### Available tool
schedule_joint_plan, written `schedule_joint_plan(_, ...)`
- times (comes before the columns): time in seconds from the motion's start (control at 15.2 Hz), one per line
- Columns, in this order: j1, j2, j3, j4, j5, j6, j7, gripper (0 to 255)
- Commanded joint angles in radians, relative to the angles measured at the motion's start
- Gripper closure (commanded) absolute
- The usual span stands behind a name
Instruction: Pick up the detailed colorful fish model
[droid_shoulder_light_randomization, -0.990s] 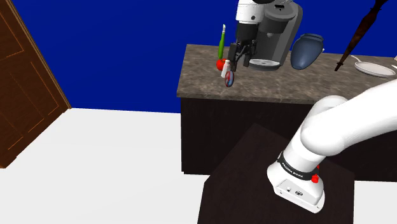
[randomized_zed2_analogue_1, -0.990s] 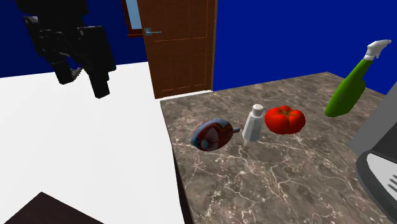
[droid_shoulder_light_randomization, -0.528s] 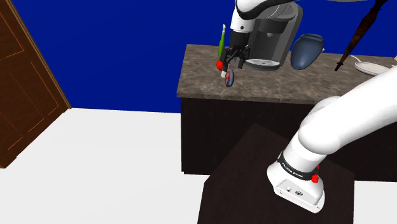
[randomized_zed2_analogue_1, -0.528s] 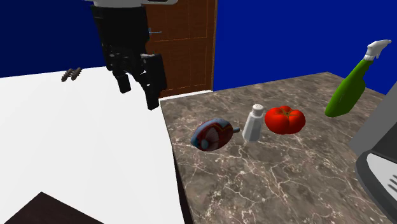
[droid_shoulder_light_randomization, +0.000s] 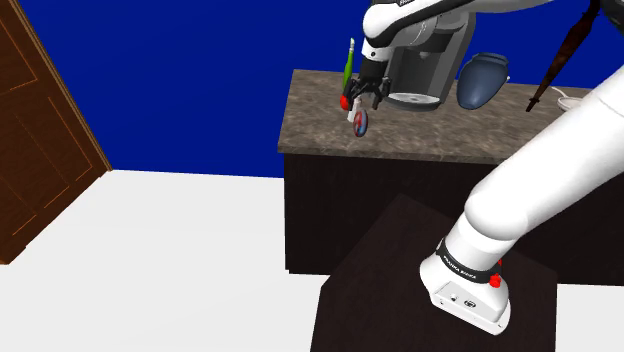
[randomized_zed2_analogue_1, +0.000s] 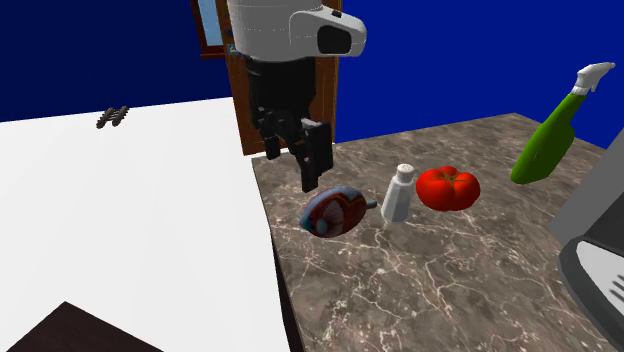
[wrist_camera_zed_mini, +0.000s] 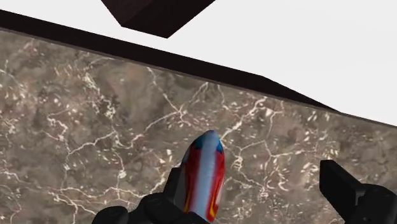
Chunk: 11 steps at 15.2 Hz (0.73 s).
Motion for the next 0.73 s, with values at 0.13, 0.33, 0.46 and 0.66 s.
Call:
schedule_joint_plan(0.13,-0.036,0.112,-0.039,0.045,0.015,0.103,0.038,0)
schedule_joint_plan(0.33,-0.047,0.152,-0.051,0.054,0.024,0.144,0.049,0)
schedule_joint_plan(0.46,-0.047,0.164,-0.052,0.039,0.028,0.171,0.046,0)
schedule_joint_plan(0.66,-0.046,0.184,-0.054,0.017,0.034,0.212,0.040,0)
